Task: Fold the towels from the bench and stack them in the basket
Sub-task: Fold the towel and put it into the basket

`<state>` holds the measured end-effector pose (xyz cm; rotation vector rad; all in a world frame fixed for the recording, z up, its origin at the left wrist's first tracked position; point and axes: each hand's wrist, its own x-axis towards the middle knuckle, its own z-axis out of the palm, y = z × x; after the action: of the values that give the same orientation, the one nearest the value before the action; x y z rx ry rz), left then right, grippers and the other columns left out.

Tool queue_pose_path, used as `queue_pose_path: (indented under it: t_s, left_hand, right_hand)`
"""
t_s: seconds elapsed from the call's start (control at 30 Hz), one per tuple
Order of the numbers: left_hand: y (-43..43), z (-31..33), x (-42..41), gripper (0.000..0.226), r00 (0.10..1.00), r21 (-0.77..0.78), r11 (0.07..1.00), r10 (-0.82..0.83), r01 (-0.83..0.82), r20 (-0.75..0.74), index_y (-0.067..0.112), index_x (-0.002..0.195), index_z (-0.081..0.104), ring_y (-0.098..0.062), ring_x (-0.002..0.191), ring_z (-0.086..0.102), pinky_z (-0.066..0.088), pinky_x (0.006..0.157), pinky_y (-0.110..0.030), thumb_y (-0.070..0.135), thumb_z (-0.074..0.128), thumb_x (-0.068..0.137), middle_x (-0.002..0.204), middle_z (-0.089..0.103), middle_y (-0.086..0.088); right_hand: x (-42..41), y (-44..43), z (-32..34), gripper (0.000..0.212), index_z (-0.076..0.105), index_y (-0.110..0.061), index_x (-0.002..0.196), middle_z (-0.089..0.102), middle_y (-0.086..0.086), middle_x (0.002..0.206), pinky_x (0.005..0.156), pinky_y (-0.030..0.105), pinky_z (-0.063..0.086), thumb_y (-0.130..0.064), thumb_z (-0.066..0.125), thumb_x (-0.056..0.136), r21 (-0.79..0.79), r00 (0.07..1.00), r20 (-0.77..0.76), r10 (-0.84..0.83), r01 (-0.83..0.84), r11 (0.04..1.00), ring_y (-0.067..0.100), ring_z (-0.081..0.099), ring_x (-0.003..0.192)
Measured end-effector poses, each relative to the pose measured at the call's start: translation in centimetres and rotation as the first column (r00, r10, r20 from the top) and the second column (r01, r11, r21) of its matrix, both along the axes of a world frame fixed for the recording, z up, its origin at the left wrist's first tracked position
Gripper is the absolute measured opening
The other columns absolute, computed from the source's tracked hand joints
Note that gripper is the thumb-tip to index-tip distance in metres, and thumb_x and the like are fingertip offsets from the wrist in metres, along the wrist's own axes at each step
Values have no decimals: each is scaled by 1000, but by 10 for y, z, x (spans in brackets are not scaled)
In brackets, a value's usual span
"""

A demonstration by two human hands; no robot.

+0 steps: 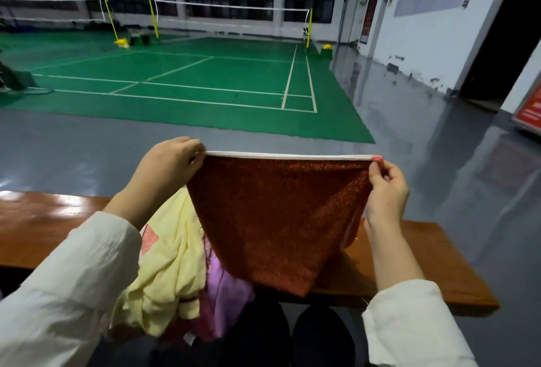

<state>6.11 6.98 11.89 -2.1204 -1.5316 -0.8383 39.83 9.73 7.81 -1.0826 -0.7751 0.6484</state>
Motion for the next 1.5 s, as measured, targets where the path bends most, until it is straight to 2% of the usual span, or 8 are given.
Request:
queue_pose_path:
  t_s: [0.17,0.27,0.37,0.47,0.7,0.87,1.07,1.5]
  left_hand:
    - [-6,17,2,11,996,35,997,72,-70,-56,6,81,71,-38,96,46,46,73,-47,12,76,73,103,53,-17]
    - [-9,23,11,12,947,-101,992,100,-72,307,5,86,61,-28,88,51,44,70,-36,14,67,82,92,58,-12]
    - [-16,27,16,5,665,-99,992,26,72,746,9,86,63,-18,73,54,43,64,-28,13,65,86,77,61,-5]
    - [-25,36,17,7,421,7,981,-89,193,903,18,81,68,-6,70,59,48,64,-20,23,68,87,79,66,-1]
    - [-5,21,18,12,561,-136,982,39,132,827,11,86,60,-15,75,52,39,64,-25,17,56,95,77,58,1]
    - [11,41,28,21,469,-23,994,-30,107,883,21,75,53,-9,68,48,38,60,-23,20,55,96,74,54,2]
    - [11,49,44,19,563,117,993,-116,35,818,20,80,48,2,65,47,36,59,-11,20,50,98,76,51,8]
    - [-55,-178,37,11,703,-379,925,248,33,667,4,91,57,-21,78,57,31,65,-22,15,57,94,83,64,-5]
  right_hand:
    - [5,-4,18,7,61,-21,91,56,-9,79,67,16,40,-17,57,95,22,997,80,-17,15,1000,4,49,73]
    - [9,-8,26,5,60,-18,96,56,-7,81,64,14,38,-15,56,96,42,993,111,-27,23,999,2,48,71]
    - [12,-14,36,10,60,-14,88,53,-2,76,60,20,35,-16,55,96,53,990,138,-38,30,998,6,43,66]
    - [18,-20,50,22,55,-18,75,44,-6,66,51,16,30,-15,53,96,68,991,123,-49,41,997,5,35,58]
    - [29,-6,43,10,69,-17,84,66,-1,82,79,33,48,-11,62,90,-89,986,75,150,-143,986,16,59,83]
    - [29,8,63,22,66,-9,110,65,-6,86,66,8,47,-3,60,90,6,989,15,146,-146,989,3,60,77]
    - [31,13,70,10,63,-15,96,60,-7,81,64,12,42,-14,53,97,111,994,112,1,-13,994,1,51,72]
    - [25,-46,-166,17,60,4,102,57,12,91,69,23,32,-6,48,97,-360,968,249,-37,128,924,22,51,87]
